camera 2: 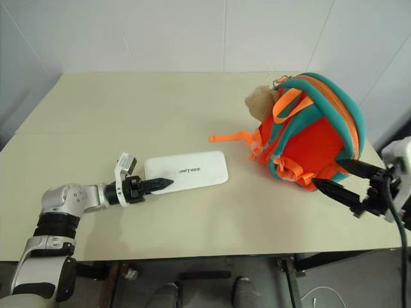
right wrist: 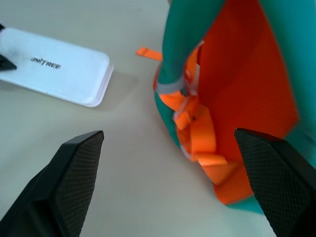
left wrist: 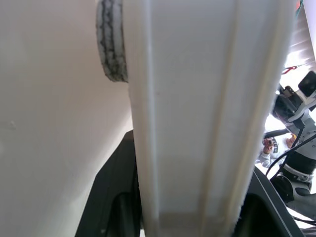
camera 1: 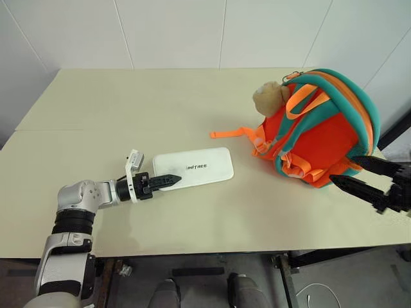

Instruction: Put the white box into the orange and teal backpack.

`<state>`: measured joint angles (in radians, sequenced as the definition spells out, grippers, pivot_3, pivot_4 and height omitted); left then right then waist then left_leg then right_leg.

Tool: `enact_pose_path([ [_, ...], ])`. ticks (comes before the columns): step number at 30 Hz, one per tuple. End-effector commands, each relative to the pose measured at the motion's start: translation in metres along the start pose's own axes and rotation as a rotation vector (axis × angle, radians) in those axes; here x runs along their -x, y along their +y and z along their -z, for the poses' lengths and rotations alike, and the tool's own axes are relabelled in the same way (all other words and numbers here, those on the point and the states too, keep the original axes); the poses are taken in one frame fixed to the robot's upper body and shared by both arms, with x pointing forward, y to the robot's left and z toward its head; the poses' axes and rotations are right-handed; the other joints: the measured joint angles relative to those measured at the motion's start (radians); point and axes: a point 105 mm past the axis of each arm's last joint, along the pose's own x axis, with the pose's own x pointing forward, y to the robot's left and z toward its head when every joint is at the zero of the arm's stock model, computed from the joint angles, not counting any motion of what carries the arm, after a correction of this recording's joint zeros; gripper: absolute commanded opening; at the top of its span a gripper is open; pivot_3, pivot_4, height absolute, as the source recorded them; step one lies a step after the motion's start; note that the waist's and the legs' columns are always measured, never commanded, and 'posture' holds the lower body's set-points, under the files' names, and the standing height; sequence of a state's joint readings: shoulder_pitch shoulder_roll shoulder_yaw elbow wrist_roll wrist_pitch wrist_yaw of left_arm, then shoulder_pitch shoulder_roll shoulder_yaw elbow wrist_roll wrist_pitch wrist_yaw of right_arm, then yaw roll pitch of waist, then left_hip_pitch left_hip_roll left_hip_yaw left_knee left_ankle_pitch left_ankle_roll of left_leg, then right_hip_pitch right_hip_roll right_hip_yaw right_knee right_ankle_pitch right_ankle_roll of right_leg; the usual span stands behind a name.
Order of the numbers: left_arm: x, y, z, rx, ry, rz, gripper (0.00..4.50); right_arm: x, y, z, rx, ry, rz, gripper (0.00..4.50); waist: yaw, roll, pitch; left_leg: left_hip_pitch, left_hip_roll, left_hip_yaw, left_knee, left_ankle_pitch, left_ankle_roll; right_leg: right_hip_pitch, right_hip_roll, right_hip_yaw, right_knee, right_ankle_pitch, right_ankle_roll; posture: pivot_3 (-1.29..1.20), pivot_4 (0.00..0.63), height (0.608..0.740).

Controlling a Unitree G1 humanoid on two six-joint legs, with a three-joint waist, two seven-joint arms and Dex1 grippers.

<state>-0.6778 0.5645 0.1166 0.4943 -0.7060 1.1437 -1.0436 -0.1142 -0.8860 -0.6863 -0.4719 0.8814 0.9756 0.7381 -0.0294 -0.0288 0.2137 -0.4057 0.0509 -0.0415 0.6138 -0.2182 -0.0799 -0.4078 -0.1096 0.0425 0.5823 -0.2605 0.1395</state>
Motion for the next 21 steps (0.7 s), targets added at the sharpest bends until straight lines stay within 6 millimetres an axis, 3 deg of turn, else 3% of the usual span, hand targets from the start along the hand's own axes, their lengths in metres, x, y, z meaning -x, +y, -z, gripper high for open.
enact_pose_path([
  [1, -0.003, -0.014, -0.013, -0.058, -0.032, 0.061, 1.4, -0.027, 0.009, 0.0, -0.068, -0.052, -0.029, 4.46, 0.001, 0.0, 0.0, 0.0, 0.0, 0.0, 0.0, 0.0, 0.0, 0.0, 0.0, 0.0, -0.001, 0.001, 0.0, 0.0, 0.15, 0.74],
  [5, 0.0, -0.02, -0.018, -0.068, -0.088, 0.089, 1.4, -0.053, 0.003, 0.011, -0.089, -0.045, 0.022, 4.46, 0.005, 0.0, 0.0, -0.002, 0.0, 0.0, -0.002, 0.0, 0.001, -0.002, 0.0, 0.0, 0.001, 0.0, 0.0, 0.0, 0.15, 0.74],
  [12, 0.008, -0.022, -0.018, -0.063, -0.11, 0.076, 1.4, -0.104, -0.003, 0.003, -0.105, -0.136, 0.049, 4.46, 0.001, 0.0, 0.0, -0.002, 0.0, 0.0, -0.003, -0.001, 0.0, -0.005, 0.001, 0.0, 0.005, 0.003, 0.008, 0.0, 0.15, 0.74],
  [21, 0.016, -0.026, -0.02, -0.077, -0.135, 0.058, 1.4, -0.136, -0.023, -0.008, -0.103, -0.271, 0.199, 4.46, 0.001, 0.0, 0.0, -0.002, 0.0, 0.0, -0.004, -0.001, 0.0, -0.005, 0.001, 0.0, 0.007, 0.004, 0.01, 0.0, 0.15, 0.74],
])
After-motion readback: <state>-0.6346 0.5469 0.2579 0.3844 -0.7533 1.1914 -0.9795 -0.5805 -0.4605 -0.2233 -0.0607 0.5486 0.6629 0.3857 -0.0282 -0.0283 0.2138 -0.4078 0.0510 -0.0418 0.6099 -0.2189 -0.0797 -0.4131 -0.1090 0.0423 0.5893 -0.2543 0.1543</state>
